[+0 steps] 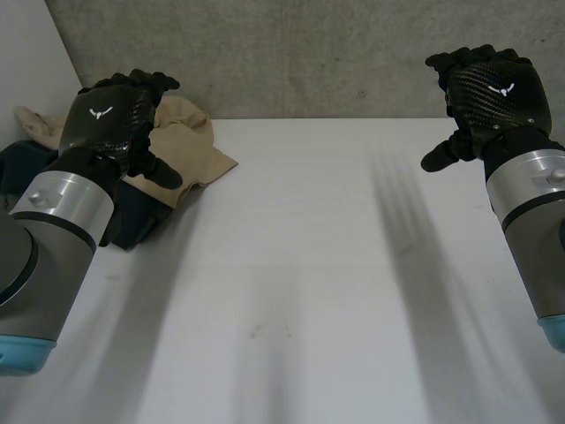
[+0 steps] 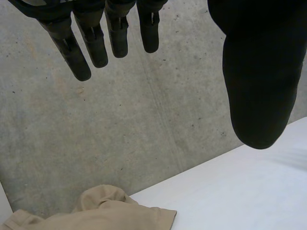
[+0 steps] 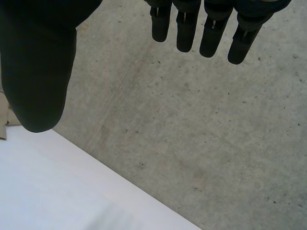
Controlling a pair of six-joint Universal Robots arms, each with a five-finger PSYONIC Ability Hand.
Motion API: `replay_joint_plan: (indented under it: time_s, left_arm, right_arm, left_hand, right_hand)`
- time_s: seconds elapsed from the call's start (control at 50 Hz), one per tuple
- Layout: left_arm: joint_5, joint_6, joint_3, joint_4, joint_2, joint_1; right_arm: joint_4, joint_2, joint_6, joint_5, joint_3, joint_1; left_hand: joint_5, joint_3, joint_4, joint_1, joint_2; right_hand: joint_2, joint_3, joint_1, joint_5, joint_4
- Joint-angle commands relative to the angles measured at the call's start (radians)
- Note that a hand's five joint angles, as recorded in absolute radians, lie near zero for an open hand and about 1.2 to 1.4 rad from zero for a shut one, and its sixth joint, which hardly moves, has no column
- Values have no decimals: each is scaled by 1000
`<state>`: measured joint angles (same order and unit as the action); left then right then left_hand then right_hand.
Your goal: Fold the laundry.
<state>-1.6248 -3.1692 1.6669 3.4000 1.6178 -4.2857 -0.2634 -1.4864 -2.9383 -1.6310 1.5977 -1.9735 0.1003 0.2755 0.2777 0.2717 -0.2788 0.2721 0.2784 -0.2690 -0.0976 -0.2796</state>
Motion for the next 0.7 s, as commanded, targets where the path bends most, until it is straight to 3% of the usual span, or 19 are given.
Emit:
replay_joint_plan:
  time_s: [0.02, 0.28, 0.46, 0.6, 0.7]
  left_arm:
    - [10, -2, 1, 2, -4, -2]
    - [97, -20, -48, 9, 11, -38]
    - [198, -216, -295, -21, 304, -244]
    - [367, -371, -465, -44, 543, -293]
    - [413, -417, -535, -45, 654, -344]
  right_arm:
    - [0, 0, -2, 0, 2, 2]
    - [0, 0, -1, 3, 2, -5]
    - [1, 6, 2, 3, 2, -7]
    - [1, 9, 4, 5, 2, -7]
    - [1, 12, 4, 3, 2, -7]
  left_hand:
    - [-97, -97, -99, -93, 101]
    - [-76, -77, -79, -73, 80]
    - [79, 78, 76, 82, -75]
    - [311, 311, 308, 314, -307]
    - [309, 308, 306, 312, -305]
  right_hand:
    - [-98, -104, 94, 98, 105]
    - [-98, -104, 94, 98, 105]
    - [-98, -104, 94, 98, 105]
    - [-98, -104, 94, 98, 105]
    - [-98, -104, 94, 98, 105]
